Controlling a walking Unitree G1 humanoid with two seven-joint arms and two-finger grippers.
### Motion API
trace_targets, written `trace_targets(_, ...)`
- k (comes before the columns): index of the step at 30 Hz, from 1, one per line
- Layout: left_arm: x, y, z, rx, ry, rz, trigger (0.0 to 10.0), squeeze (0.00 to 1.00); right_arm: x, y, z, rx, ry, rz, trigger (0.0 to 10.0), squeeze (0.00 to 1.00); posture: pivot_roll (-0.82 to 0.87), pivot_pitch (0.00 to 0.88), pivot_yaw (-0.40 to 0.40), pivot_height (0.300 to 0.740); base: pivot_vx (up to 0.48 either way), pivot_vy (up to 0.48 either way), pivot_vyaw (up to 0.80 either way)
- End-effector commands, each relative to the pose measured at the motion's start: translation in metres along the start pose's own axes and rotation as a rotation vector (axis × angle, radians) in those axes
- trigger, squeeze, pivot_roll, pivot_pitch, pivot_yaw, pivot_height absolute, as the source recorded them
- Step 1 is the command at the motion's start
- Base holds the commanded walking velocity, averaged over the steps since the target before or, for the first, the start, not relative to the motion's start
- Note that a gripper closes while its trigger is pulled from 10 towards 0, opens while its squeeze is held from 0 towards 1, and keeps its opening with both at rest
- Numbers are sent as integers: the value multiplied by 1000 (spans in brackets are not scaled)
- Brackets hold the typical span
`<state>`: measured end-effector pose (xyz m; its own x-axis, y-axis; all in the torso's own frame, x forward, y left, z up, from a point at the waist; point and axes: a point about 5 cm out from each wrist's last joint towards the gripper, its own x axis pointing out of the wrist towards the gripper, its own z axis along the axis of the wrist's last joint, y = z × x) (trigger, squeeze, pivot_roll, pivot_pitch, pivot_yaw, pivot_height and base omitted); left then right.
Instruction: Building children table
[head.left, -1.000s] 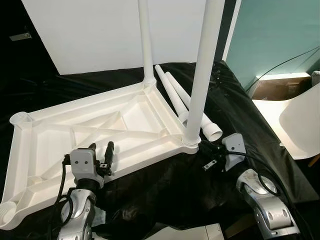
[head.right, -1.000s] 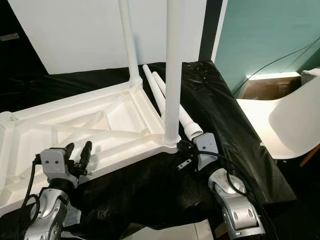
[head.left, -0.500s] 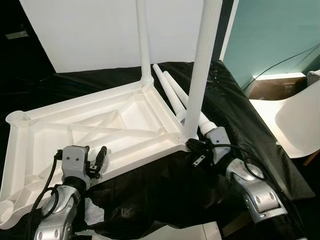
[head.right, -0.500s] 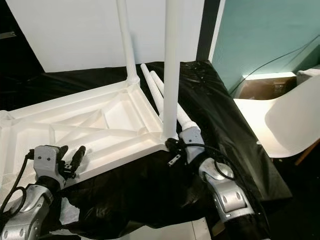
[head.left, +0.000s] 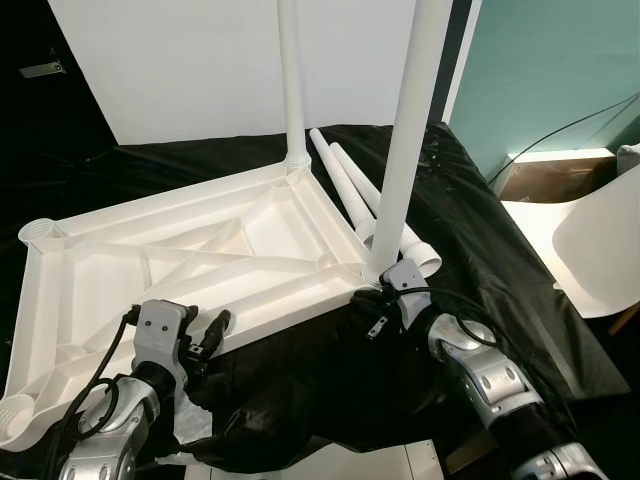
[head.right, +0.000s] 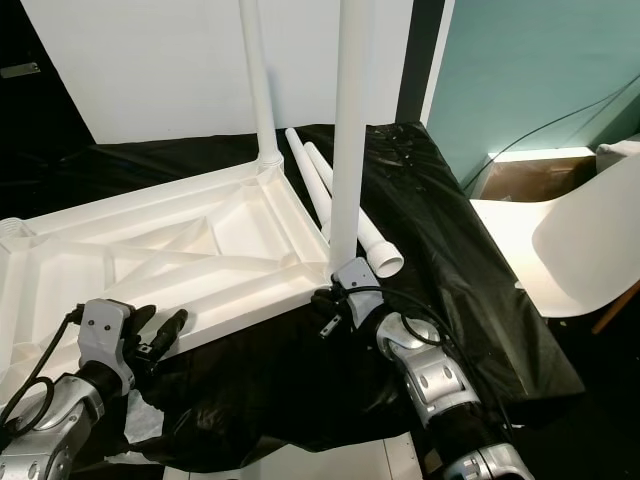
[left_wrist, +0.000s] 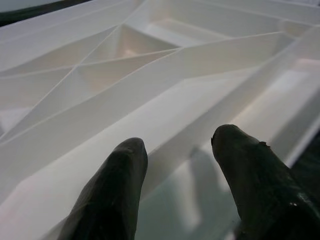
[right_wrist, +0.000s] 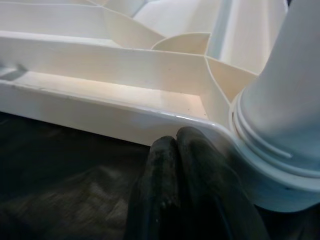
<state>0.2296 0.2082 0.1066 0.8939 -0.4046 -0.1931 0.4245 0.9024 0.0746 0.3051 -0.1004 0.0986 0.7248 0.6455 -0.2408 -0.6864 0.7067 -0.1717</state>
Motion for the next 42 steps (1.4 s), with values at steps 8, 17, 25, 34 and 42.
trace_targets(8,0,-17,-10,-35,70,-149,10000,0,28,-11,10,-11,7,-30,10000,0,29,0,10,740,0,0,0)
trace_targets(17,1,-21,-9,-43,69,-163,10000,0,46,-3,19,-17,-14,1,10000,0,32,0,8,740,0,0,0)
trace_targets(25,0,-25,-11,-49,75,-164,10000,0,59,6,16,-18,11,43,10000,0,37,0,-1,740,0,0,0)
trace_targets(34,0,-22,-10,-44,75,-155,10000,0,63,8,15,-17,18,66,10000,0,49,0,3,740,0,0,0)
trace_targets(42,2,-22,-7,-41,71,-157,10000,0,70,8,23,-37,24,116,10000,0,56,0,1,740,0,0,0)
